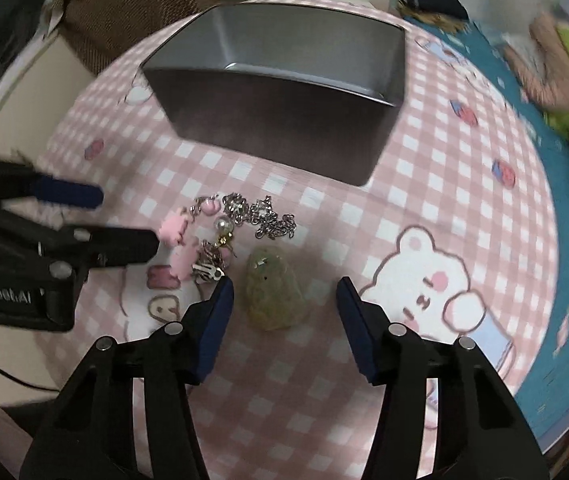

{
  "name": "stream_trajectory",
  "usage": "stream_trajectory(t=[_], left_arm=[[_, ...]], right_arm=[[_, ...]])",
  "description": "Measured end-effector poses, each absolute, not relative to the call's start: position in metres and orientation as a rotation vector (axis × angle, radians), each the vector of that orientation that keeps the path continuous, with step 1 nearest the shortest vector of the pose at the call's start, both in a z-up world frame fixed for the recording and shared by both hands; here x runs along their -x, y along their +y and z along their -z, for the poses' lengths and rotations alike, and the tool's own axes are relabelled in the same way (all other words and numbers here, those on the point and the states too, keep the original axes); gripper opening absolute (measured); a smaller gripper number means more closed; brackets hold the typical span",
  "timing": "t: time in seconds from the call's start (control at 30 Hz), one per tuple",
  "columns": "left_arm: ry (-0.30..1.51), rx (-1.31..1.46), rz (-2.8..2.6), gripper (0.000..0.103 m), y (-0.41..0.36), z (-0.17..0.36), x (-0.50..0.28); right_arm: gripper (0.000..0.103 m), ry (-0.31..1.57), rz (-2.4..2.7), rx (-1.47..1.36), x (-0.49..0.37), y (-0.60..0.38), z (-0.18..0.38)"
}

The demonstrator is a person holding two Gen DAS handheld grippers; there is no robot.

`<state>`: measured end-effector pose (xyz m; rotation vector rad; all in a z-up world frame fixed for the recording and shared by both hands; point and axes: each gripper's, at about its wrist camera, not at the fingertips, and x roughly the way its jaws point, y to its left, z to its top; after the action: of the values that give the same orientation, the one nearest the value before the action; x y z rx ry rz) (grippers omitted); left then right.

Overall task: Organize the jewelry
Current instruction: 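Move both grippers down to the remaining charms and jade pendant beside the tray, then grasp a pink charm with the left gripper while the right grasps the pale jade pendant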

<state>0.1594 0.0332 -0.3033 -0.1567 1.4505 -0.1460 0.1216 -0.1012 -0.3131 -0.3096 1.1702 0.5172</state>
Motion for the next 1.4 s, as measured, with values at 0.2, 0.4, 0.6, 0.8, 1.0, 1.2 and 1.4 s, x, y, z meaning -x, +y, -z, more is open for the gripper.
stream_trajectory(t=[0.2, 0.4, 0.6, 0.8, 1.0, 1.2, 1.4], left_arm=[[1.434, 0.143, 0.184, 0.069, 0.016, 0.309, -0.168], [1.425, 0.119, 0.191, 0.055, 0.007, 0.310, -0.175], [1.415, 0.061, 0.196, 0.043, 0.009, 0.309, -0.176], [1.425, 0.011, 0.185, 0.043, -0.005, 0.311, -0.180], [1.431, -0.139, 0.093, 0.039, -0.040, 0.316, -0.179], [1.421, -0.173, 0.109, 0.016, -0.064, 0.318, -0.175], [1.444, -0.044, 0.124, 0.015, -0.046, 0.317, -0.178]], right_arm=[[0.029, 1.146, -0.517, 0.331, -0.117, -0.102, 0.313], [0.028, 1.174, -0.494, 0.274, -0.123, -0.115, 0.311], [0.028, 1.180, -0.445, 0.220, -0.136, -0.132, 0.307], [0.028, 1.177, -0.437, 0.208, -0.137, -0.139, 0.304], [0.028, 1.180, -0.437, 0.200, -0.137, -0.147, 0.302], [0.028, 1.171, -0.438, 0.173, -0.131, -0.152, 0.299], [0.028, 1.162, -0.443, 0.151, -0.129, -0.157, 0.294]])
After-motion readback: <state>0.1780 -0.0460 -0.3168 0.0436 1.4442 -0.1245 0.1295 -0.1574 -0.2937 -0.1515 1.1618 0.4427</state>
